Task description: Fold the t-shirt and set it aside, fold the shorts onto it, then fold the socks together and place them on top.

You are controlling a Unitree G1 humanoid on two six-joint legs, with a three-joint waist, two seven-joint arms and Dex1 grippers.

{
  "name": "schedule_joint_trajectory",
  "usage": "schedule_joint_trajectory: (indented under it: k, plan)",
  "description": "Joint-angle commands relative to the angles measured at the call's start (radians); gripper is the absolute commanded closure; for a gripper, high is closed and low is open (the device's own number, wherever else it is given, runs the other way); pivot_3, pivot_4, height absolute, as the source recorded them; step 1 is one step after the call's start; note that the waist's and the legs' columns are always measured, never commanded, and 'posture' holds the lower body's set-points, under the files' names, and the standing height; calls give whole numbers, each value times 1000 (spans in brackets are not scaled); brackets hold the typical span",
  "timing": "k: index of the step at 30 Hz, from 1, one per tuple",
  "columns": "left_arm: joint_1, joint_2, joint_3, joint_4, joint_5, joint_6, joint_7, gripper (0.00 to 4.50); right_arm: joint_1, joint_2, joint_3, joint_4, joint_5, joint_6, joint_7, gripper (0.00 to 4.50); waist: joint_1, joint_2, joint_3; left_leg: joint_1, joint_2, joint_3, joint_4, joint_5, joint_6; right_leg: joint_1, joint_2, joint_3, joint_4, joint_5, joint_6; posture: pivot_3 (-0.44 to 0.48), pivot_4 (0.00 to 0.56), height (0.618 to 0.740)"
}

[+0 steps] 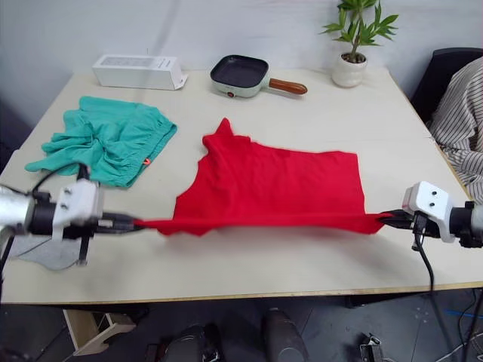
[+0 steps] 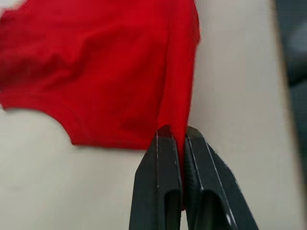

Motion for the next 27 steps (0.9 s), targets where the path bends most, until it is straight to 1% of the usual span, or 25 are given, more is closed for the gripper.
schedule_joint_trajectory:
  k: [1, 2, 3, 4, 5, 8, 11, 13, 15, 17, 19, 21, 23, 25, 26, 27]
  plan:
    - [62, 7, 43, -75, 4, 59, 22, 4500, 45, -36, -56, -37, -14, 20, -18, 4485, 4, 0, 0, -1, -2, -7, -2, 0, 0, 2, 1, -1, -2, -1, -8, 0, 150, 740]
    - [71, 0, 44, -86, -2, 76, 30, 4500, 60, -34, -59, -46, -17, 22, -21, 4485, 9, 0, -1, -2, -4, -11, -4, 1, 0, 2, 1, -2, -4, -2, -11, 0, 150, 740]
    - [79, -2, 43, -96, -7, 90, 32, 4500, 75, -29, -62, -60, -15, 32, -26, 4485, 15, 0, -1, -2, -4, -12, -5, 2, 0, 2, 1, -3, -4, -1, -10, 0, 150, 740]
    - [92, 0, 43, -107, -14, 110, 29, 4500, 92, -28, -63, -71, -21, 32, -27, 4485, 21, 0, -1, -3, -5, -12, -7, 2, 1, 1, 1, -3, -4, 6, 4, 0, 150, 740]
    - [105, 5, 43, -116, -19, 127, 23, 4500, 106, -28, -64, -81, -25, 31, -27, 4485, 26, 0, -1, -3, -5, -11, -8, 4, 4, 1, 2, -2, -4, 7, 5, 0, 150, 740]
    - [131, 16, 53, -123, -16, 141, 3, 4500, 154, -26, -74, -117, -26, 41, -30, 4485, 37, 0, -1, -4, -3, -11, -12, 5, -3, -2, 7, 2, -7, 5, 5, 0, 150, 740]
    - [112, 5, 67, -130, -54, 176, 0, 4500, 208, -21, -89, -146, -25, 37, -34, 4485, 46, 0, -1, -5, 0, -11, -13, 3, -7, -2, 13, 2, -10, 4, 4, 0, 150, 740]
    - [98, 3, 75, -134, -74, 199, -1, 4500, 248, -15, -103, -167, -17, 52, -40, 4485, 51, 0, -1, -5, 0, -10, -13, 3, -8, -3, 14, 2, -11, 3, 3, 0, 150, 740]
    - [118, 17, 82, -130, -71, 199, -28, 4500, 293, -15, -116, -201, 2, 98, -36, 4485, 54, 0, -1, -6, 0, -10, -13, 3, -8, -3, 13, 3, -12, 3, 4, 0, 150, 740]
    - [171, 51, 100, -134, -75, 219, -90, 4500, 338, -37, -121, -243, 23, 175, -5, 4485, 52, -1, -1, -5, 0, -10, -13, 3, -7, -2, 13, 3, -12, 3, 4, 0, 150, 740]
    - [269, 113, 114, -109, -10, 174, -182, 4500, 364, -64, -119, -281, 42, 252, 30, 4485, 49, -1, -1, -5, 0, -10, -13, 2, -7, -2, 13, 3, -12, 3, 4, 0, 150, 740]
    - [298, 134, 106, -79, 37, 112, -205, 4500, 367, -77, -112, -302, 41, 292, 42, 4485, 50, -1, -1, -4, 1, -10, -14, 2, -7, -2, 13, 4, -12, 3, 4, 0, 150, 740]
    - [222, 94, 72, -40, 14, 94, -176, 4500, 308, -49, -103, -281, 23, 241, 17, 4485, 51, -1, -1, -4, 0, -10, -14, 0, -3, -2, 12, 3, -12, 4, 3, 0, 150, 740]
    - [119, 41, 41, 0, -22, 99, -149, 4500, 229, -19, -84, -243, 13, 206, -3, 4485, 52, -1, -1, -4, 0, -10, -14, 0, -2, -2, 11, 3, -14, 5, 1, 0, 150, 740]
    - [52, 9, 25, 30, -29, 107, -127, 4500, 181, -4, -72, -217, 5, 171, -9, 4485, 52, -1, -1, -4, 0, -10, -14, 0, -3, -1, 11, 2, -17, 6, 0, 0, 150, 740]
    - [-48, -25, 3, 92, -17, 101, -99, 4500, 99, 22, -61, -182, 2, 150, -31, 4485, 53, -1, -1, -4, 1, -10, -14, 0, -3, -1, 11, 2, -19, 8, -3, 0, 150, 740]
